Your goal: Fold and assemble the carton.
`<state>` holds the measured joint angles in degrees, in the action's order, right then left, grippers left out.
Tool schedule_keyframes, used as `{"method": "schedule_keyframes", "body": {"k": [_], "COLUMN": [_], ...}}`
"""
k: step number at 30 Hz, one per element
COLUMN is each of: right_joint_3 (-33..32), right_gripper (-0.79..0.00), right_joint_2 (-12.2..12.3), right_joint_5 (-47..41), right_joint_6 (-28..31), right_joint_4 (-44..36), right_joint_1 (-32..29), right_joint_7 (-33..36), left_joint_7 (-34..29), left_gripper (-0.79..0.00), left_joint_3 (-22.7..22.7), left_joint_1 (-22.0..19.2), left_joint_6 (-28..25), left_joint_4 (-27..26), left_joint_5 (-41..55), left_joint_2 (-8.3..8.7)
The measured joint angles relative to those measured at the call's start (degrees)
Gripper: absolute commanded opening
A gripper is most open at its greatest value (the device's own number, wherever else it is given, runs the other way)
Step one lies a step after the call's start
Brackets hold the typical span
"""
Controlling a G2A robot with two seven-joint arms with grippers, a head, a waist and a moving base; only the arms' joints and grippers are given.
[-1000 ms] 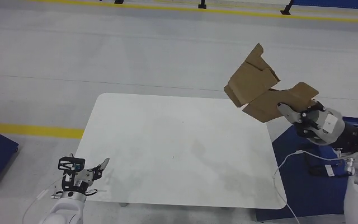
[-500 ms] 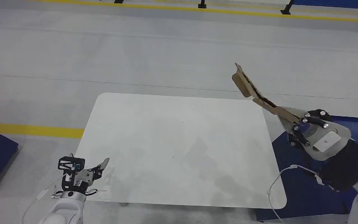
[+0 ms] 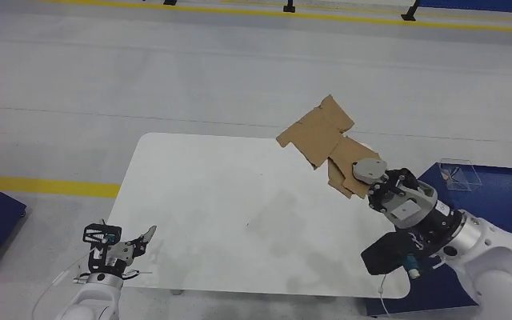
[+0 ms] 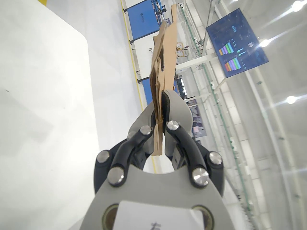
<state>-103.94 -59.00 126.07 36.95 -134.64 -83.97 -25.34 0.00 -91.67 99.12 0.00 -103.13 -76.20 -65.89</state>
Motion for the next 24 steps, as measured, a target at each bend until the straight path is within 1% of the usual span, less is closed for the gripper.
{"method": "schedule_keyframes", "body": {"k": [2, 3, 5, 8, 11, 13, 16, 19, 22, 24], "right_joint_3": [2.1, 2.8, 3.8, 5.2, 6.6, 7.2, 7.5, 6.2, 2.6, -1.3], "right_gripper": [-0.785, -0.785, -0.785, -0.785, -0.785, -0.785, -0.785, -0.785, -0.785, -0.785], "right_joint_2": [0.2, 0.2, 0.3, 0.4, 0.5, 0.4, 0.4, 0.4, 0.3, 0.3], "right_joint_5": [8.4, 10.7, 15.3, 21.7, 24.9, 24.9, 22.2, 14.5, 0.5, -12.3], "right_joint_6": [-7.8, -10.7, -16.3, -22.9, -26.8, -27.8, -27.4, -22.9, -14.8, -7.0], "right_joint_4": [0.0, 0.0, 0.0, 0.0, 0.0, 0.0, 0.0, 0.0, 0.0, 0.0], "right_joint_1": [-3.3, -4.8, -7.7, -10.8, -13.0, -13.8, -14.2, -13.2, -10.7, -8.9], "right_joint_7": [-5.0, -6.5, -8.9, -11.1, -11.6, -11.8, -11.9, -12.4, -12.7, -11.6], "left_joint_7": [0.0, 0.0, 0.0, 0.0, 0.0, 0.0, 0.0, 0.0, 0.0, 0.0], "left_gripper": [0.0, 0.0, 0.0, 0.0, 0.0, 0.0, 0.0, 0.0, 0.0, 0.0], "left_joint_3": [0.0, 0.0, 0.0, 0.0, 0.0, 0.0, 0.0, 0.0, 0.0, 0.0], "left_joint_1": [0.0, 0.0, 0.0, 0.0, 0.0, 0.0, 0.0, 0.0, 0.0, 0.0], "left_joint_6": [0.0, 0.0, 0.0, 0.0, 0.0, 0.0, 0.0, 0.0, 0.0, 0.0], "left_joint_4": [0.0, 0.0, 0.0, 0.0, 0.0, 0.0, 0.0, 0.0, 0.0, 0.0], "left_joint_5": [0.0, 0.0, 0.0, 0.0, 0.0, 0.0, 0.0, 0.0, 0.0, 0.0], "left_joint_2": [0.0, 0.0, 0.0, 0.0, 0.0, 0.0, 0.0, 0.0, 0.0, 0.0]}}
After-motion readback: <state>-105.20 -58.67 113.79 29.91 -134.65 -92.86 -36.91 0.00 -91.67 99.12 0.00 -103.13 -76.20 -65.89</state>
